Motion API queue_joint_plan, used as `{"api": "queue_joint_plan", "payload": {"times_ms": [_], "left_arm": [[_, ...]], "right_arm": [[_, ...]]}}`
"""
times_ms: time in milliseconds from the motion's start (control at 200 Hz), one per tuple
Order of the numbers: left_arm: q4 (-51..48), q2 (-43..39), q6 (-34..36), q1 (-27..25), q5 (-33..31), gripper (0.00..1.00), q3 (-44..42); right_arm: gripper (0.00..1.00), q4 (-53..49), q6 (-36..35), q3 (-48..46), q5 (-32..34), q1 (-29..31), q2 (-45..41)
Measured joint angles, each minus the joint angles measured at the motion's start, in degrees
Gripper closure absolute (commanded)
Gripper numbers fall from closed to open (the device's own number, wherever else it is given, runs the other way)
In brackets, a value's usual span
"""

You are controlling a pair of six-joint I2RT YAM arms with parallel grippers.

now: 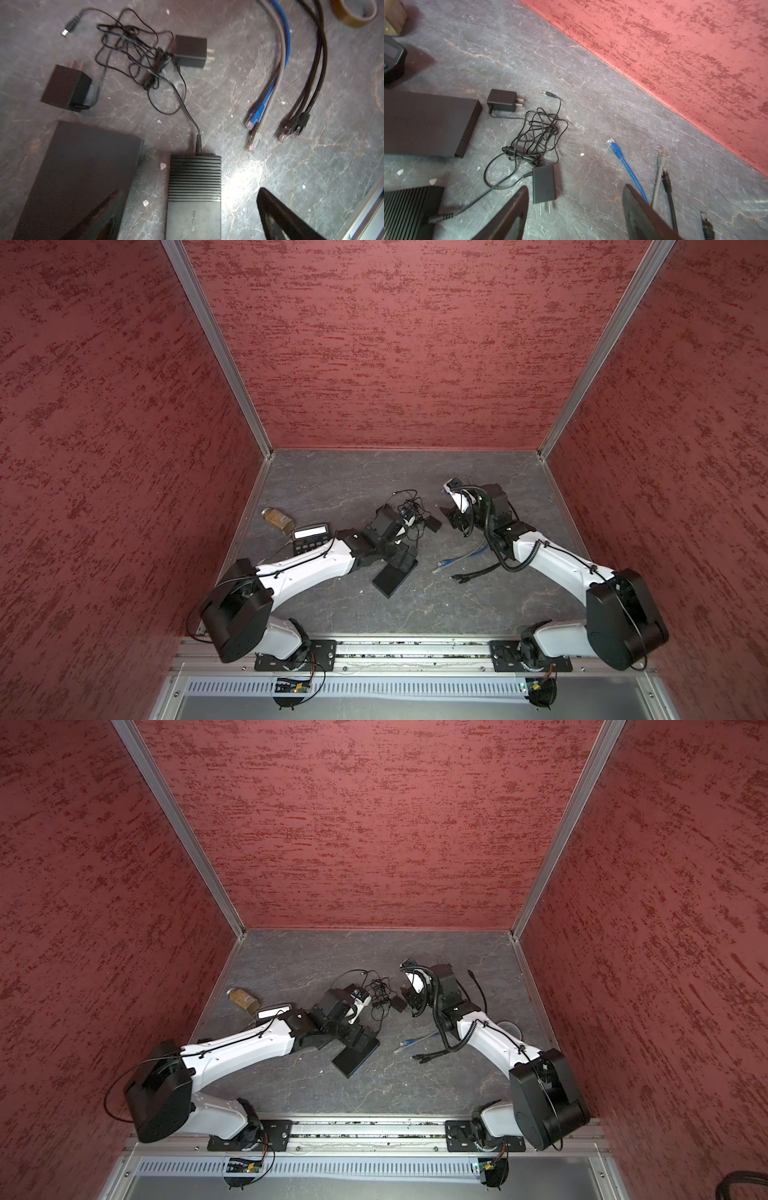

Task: Insert the plug into the switch port
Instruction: 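Move the right gripper down to the grey ethernet cable plug while the left gripper withdraws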

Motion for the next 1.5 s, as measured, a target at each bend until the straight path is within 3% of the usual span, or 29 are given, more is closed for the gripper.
{"api": "queue_joint_plan", "payload": {"times_ms": [100, 276, 356, 807, 1107, 1498], "left_arm": [[1.8, -2.4, -3.8, 2.1, 0.5, 0.0, -1.6], [7.7, -4.2, -12.6, 12.2, 6.4, 0.0, -5.1], [9.5, -5.6, -14.9, 14.1, 7.2, 0.0, -8.5], [4.2, -4.7, -15.3, 12.3, 3.9, 0.0, -7.6], [4.7, -3.7, -15.3, 12.0, 3.1, 0.0, -8.0], [6.1, -1.1, -15.3, 11.9, 4.3, 0.0, -8.4]], "right_arm": [[0.29, -1.6, -2.0, 0.0, -0.8, 0.0, 0.0], [0.3, -5.4, -5.4, 0.0, -2.5, 0.0, 0.0], [0.3, -8.2, -7.0, 0.0, -3.4, 0.0, 0.0], [0.36, -27.5, -18.6, 2.7, -4.2, 1.0, 1.1], [0.36, -26.0, -25.8, -6.5, -7.2, 2.9, -2.0], [0.45, -25.2, -30.5, -6.6, -12.5, 3.1, -2.0]]}}
